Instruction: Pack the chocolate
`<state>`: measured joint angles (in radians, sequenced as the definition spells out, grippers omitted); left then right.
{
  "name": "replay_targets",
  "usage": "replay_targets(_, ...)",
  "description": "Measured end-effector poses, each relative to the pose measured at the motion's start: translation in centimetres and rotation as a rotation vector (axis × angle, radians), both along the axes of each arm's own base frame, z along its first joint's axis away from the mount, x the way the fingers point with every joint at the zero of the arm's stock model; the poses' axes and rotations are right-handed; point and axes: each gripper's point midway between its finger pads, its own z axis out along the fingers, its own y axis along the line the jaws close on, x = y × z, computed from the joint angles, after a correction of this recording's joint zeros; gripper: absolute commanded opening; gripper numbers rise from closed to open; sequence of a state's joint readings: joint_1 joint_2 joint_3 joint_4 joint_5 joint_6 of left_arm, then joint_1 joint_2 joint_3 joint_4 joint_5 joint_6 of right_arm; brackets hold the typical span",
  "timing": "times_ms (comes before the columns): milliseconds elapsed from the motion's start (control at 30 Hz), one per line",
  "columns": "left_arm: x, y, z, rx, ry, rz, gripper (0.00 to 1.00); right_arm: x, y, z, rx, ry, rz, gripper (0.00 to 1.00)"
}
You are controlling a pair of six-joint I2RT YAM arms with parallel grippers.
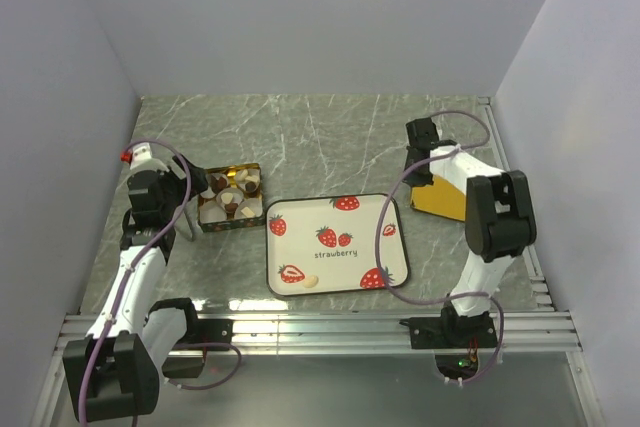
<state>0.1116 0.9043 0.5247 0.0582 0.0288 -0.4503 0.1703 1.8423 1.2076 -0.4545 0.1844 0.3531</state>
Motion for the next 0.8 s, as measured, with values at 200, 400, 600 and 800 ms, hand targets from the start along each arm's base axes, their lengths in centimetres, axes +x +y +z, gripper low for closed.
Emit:
replay_targets(200,-0.4,-0.2,0.3,0.000,-0.023,-0.008,0.93,-1.3,0.7,9.0,0.075,-0.206,0.031,0.00)
replay_targets(400,-0.8,-1.8,1.9,-0.014,-0.103,-0.080,0.92,-2.9,5.7,21.0,0.267,-0.545,0.209,0.00)
replay_targets(600,-1.2,-5.0,4.4,-0.039,-0.209,-0.223,0.91,-5.9,12.5,25.0,0.462,-0.616,0.455,0.00)
replay_targets(800,-1.9,-8.8,7.6,-0.109,-0.325,-0.418,0.90,-9.6,17.5,28.7,0.694,-0.653,0.682,0.00)
